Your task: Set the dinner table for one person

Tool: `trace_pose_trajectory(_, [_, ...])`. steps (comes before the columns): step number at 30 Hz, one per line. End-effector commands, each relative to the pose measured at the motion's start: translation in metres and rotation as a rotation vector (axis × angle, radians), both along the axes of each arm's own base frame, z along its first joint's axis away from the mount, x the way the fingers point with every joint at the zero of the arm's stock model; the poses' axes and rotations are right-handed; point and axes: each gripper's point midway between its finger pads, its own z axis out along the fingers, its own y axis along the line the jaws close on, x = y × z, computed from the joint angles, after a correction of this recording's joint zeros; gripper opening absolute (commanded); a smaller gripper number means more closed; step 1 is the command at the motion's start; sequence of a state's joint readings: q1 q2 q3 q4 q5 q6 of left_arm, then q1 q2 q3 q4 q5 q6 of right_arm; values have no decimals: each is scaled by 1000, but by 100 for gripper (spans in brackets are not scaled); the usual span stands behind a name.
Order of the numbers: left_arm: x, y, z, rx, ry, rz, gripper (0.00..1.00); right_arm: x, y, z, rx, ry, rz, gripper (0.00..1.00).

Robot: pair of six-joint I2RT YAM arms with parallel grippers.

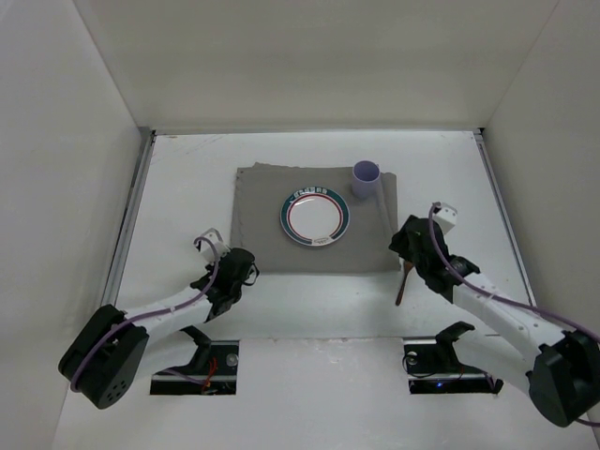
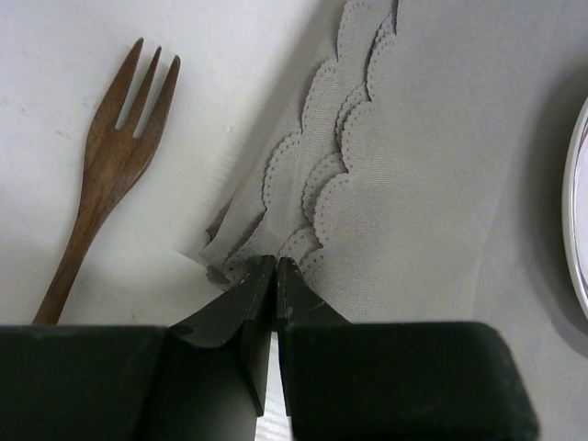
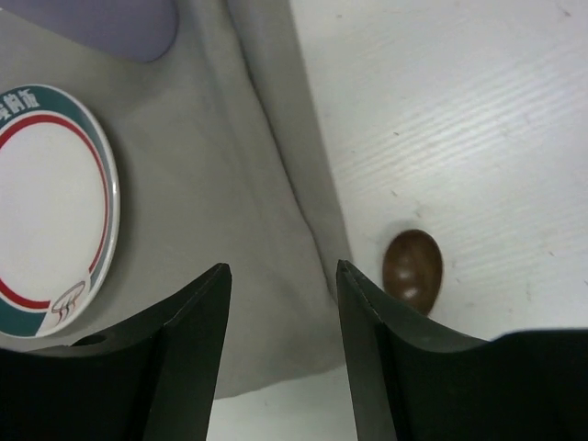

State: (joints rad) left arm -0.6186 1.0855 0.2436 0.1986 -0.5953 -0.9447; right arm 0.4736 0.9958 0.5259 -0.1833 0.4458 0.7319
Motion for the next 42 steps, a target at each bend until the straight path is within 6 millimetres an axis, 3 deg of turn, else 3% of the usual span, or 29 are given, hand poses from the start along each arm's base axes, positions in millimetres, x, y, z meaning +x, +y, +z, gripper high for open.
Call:
trace_pose_trajectory(1, [-7,-2,0,-17,17,16,4,-11,-20,4,5,-24,-126,57])
trace_pose_trajectory(6, [-12,-6,1,-27,14,3,3,-33,-34,-13,-23,69,-177,57])
trace_pose_trajectory(9, [-12,-5,9,-22,-1,-2,5,-40,-33,-29,-32,141,-177,49])
trace_pose_trajectory(12, [-7,4,25,-17,-55,29,18,-47,-28,-38,-27,184,-164,36])
trace_pose_trajectory(18, [4,5,70,-37,-192,5,39,-65,-29,-36,-36,238,-176,25])
trace_pose_trajectory(25, [18,-12,114,-45,-343,-90,47,-82,-21,-47,-32,346,-160,26])
trace_pose_trajectory(28, [21,-19,124,-49,-389,-123,46,-85,-14,-51,-49,398,-121,33])
trace_pose_trajectory(30, [20,-26,125,-62,-400,-151,46,-89,-10,-57,-84,446,-76,38])
trace_pose_trajectory(34, [17,-30,115,-58,-390,-172,46,-88,-9,-66,-132,497,-53,39])
trace_pose_trajectory(42, [16,-28,106,-75,-372,-174,46,-71,-4,-77,-119,477,-69,29])
